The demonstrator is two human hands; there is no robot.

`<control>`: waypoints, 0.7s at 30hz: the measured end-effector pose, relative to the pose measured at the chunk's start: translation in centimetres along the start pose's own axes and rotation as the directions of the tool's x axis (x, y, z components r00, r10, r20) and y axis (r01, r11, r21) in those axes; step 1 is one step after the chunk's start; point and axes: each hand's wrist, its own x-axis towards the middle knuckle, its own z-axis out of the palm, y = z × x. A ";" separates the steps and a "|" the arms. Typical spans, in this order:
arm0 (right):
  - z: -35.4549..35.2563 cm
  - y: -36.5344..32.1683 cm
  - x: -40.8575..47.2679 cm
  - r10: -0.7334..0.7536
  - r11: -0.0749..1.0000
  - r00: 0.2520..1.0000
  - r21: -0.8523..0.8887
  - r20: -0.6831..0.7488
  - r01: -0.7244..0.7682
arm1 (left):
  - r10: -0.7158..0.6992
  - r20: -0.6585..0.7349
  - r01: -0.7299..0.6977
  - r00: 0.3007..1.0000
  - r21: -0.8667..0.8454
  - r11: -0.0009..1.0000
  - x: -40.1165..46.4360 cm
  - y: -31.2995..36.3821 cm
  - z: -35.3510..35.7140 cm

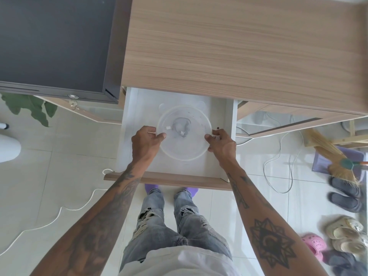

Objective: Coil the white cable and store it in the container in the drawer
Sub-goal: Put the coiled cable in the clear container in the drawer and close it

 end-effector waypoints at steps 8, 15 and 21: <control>-0.8 -1.6 1.1 -0.061 0.910 0.997 -0.407 0.041 0.072 | 0.033 0.057 -0.038 0.998 0.087 0.996 1.0 0.2 -0.4; -0.4 -2.8 1.1 -0.086 0.809 0.994 -0.578 0.063 0.107 | 0.028 0.117 -0.049 0.993 0.183 0.982 1.7 0.3 -1.0; -1.1 -2.8 1.8 -0.027 0.775 0.994 -0.626 0.104 0.086 | 0.033 0.124 -0.066 0.992 0.278 0.958 2.4 0.8 -1.1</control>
